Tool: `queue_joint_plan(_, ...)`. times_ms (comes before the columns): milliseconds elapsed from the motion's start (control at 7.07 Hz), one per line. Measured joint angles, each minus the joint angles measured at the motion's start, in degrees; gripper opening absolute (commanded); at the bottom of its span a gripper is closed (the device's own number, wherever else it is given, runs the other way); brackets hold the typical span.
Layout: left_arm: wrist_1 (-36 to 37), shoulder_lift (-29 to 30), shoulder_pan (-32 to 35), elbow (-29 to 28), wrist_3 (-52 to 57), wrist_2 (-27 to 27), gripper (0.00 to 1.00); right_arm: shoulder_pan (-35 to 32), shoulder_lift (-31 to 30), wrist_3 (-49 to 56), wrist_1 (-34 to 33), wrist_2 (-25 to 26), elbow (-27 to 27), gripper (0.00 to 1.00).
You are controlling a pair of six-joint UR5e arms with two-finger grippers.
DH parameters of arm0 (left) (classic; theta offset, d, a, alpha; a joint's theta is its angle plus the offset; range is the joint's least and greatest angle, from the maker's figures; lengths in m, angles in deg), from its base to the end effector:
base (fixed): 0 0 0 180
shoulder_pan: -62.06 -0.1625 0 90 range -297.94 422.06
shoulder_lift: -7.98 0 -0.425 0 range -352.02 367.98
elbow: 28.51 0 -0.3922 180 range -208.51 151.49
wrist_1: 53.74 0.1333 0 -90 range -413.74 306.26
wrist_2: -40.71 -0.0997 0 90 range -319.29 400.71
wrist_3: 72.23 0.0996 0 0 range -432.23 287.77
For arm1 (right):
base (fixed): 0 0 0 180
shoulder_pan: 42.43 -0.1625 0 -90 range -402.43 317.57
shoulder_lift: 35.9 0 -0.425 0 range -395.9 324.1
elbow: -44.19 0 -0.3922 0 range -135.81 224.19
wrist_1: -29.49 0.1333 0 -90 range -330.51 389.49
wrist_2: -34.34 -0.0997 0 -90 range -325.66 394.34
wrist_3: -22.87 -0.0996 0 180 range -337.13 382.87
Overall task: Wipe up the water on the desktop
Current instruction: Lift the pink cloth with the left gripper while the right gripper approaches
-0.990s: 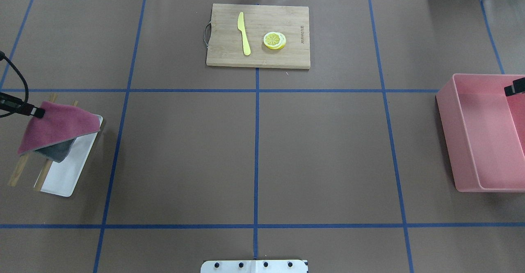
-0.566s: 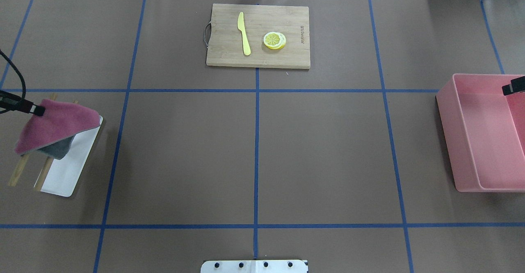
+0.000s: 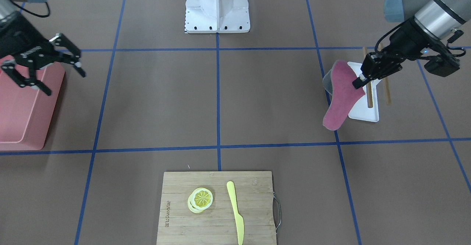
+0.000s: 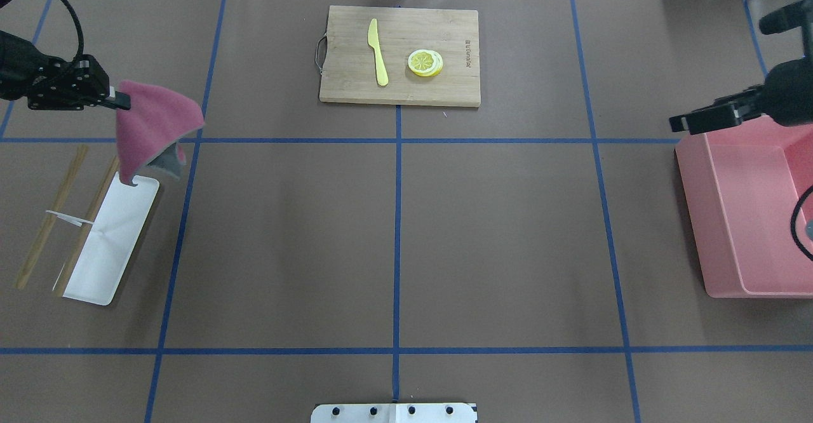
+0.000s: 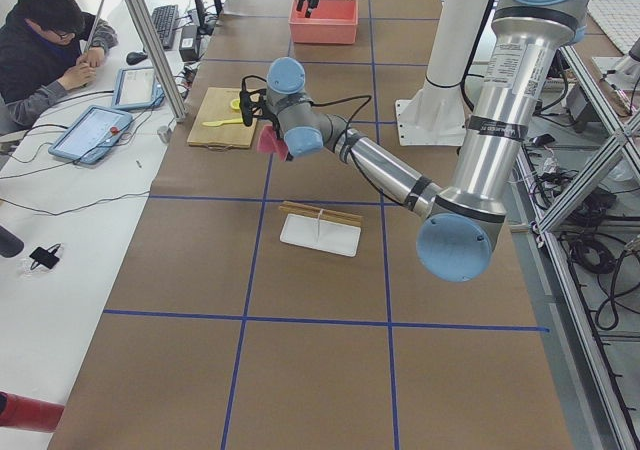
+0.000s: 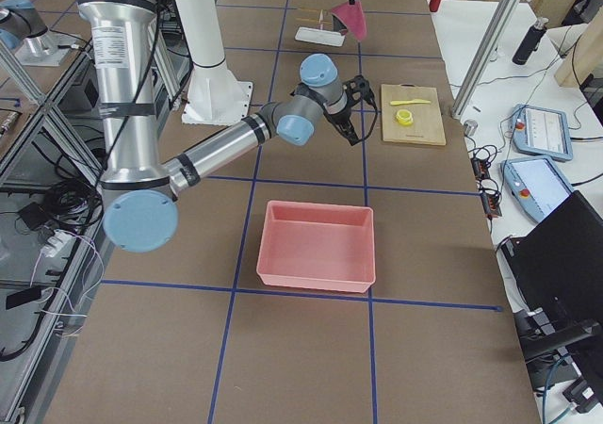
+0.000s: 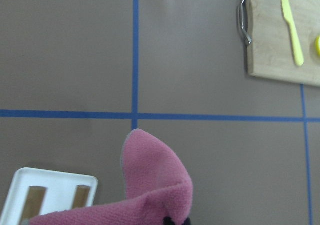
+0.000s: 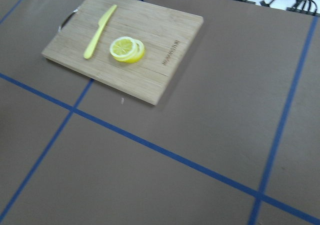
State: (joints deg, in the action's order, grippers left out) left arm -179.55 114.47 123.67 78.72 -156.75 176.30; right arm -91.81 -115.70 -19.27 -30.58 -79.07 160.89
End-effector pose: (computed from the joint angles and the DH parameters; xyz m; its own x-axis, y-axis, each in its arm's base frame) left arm 0.2054 -0.5108 0.2833 0.1939 -0.2183 -0.9564 0.2802 0.9467 -0.1592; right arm -0.2623 -0.4498 0.2896 0.5120 -0.4482 0.7327 -0.1179 0.8083 0.5768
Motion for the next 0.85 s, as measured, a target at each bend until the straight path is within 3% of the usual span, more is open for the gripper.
queue_joint_plan(424,0.09,10.06,-7.48,0.86,-19.81,-5.51,0.00,21.49,11.61,-4.81,-0.48,28.63,-1.51,0.94)
queue_joint_plan(566,0.11,12.08,-10.77,1.30,-23.97,-8.61,0.00,25.84,14.17,-4.66,-0.57,35.28,-2.57,0.90)
queue_joint_plan(848,0.10,15.04,-15.92,2.63,-30.82,-12.28,0.00,30.63,18.42,-3.78,-0.60,43.20,-5.48,0.80)
